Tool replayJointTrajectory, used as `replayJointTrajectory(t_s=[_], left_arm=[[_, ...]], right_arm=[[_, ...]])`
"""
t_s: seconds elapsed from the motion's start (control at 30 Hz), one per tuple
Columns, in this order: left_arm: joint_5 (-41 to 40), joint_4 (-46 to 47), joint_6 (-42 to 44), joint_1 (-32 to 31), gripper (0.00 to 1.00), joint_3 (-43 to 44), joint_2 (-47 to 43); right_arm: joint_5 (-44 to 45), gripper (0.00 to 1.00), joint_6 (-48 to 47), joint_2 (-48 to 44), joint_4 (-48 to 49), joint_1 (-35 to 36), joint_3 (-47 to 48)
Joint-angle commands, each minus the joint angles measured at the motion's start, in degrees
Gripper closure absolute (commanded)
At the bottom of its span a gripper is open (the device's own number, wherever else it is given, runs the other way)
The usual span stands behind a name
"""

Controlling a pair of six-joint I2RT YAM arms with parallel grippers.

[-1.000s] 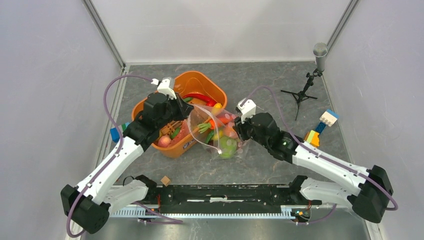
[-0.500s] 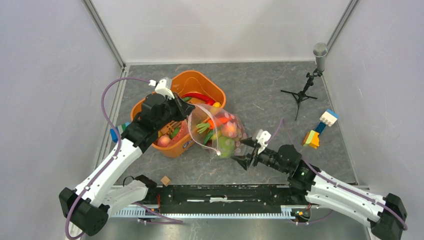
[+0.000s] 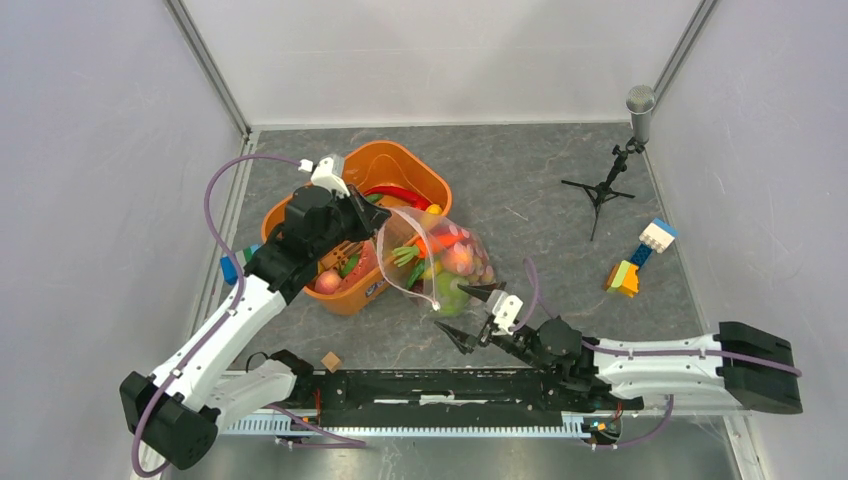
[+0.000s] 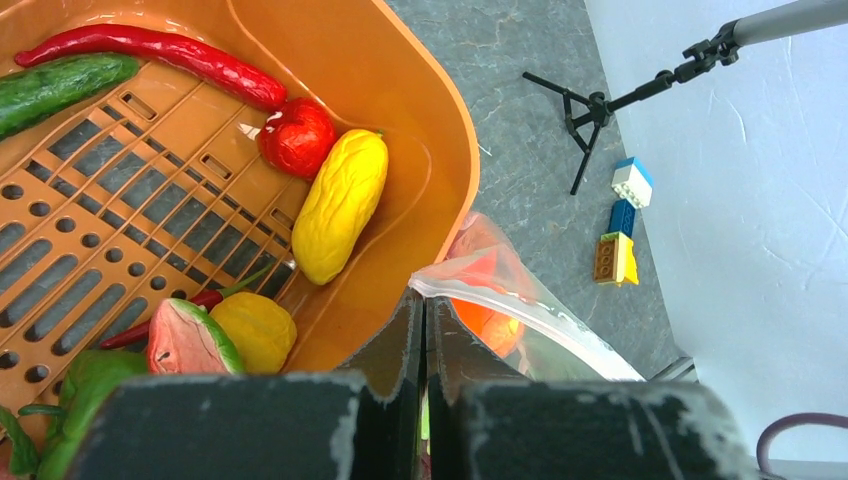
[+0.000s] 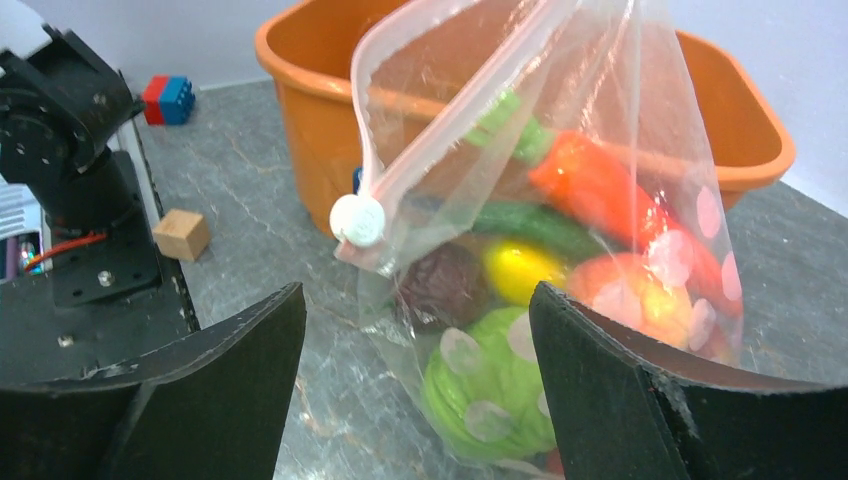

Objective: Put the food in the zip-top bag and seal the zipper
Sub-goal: Adjust the zipper food storage bag at the center of the board.

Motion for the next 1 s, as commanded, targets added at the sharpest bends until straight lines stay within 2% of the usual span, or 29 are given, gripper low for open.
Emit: replayJointTrajectory(t_s=[0.0, 0.4, 0.73, 0.97], left_arm=[[0.9, 3.1, -1.7, 0.3, 0.98, 1.8, 0.6], [1.5, 3.9, -1.6, 0.3, 0.98, 2.2, 1.7], [1.1, 3.5, -1.6, 0.3, 0.98, 2.3, 1.3], [0.8, 3.0, -1.4, 0.3, 0.98, 2.5, 0.8]], right_arm=[[7.9, 0.15, -4.4, 5.7, 17.9, 3.5, -0.2], [10.7, 0.31, -6.8, 19.4, 35.0, 5.0, 1.2], [10.2, 0.43, -6.4, 27.0, 36.7, 5.0, 4.4], [11.5, 0.47, -8.2, 32.0, 40.2, 5.0, 5.2]])
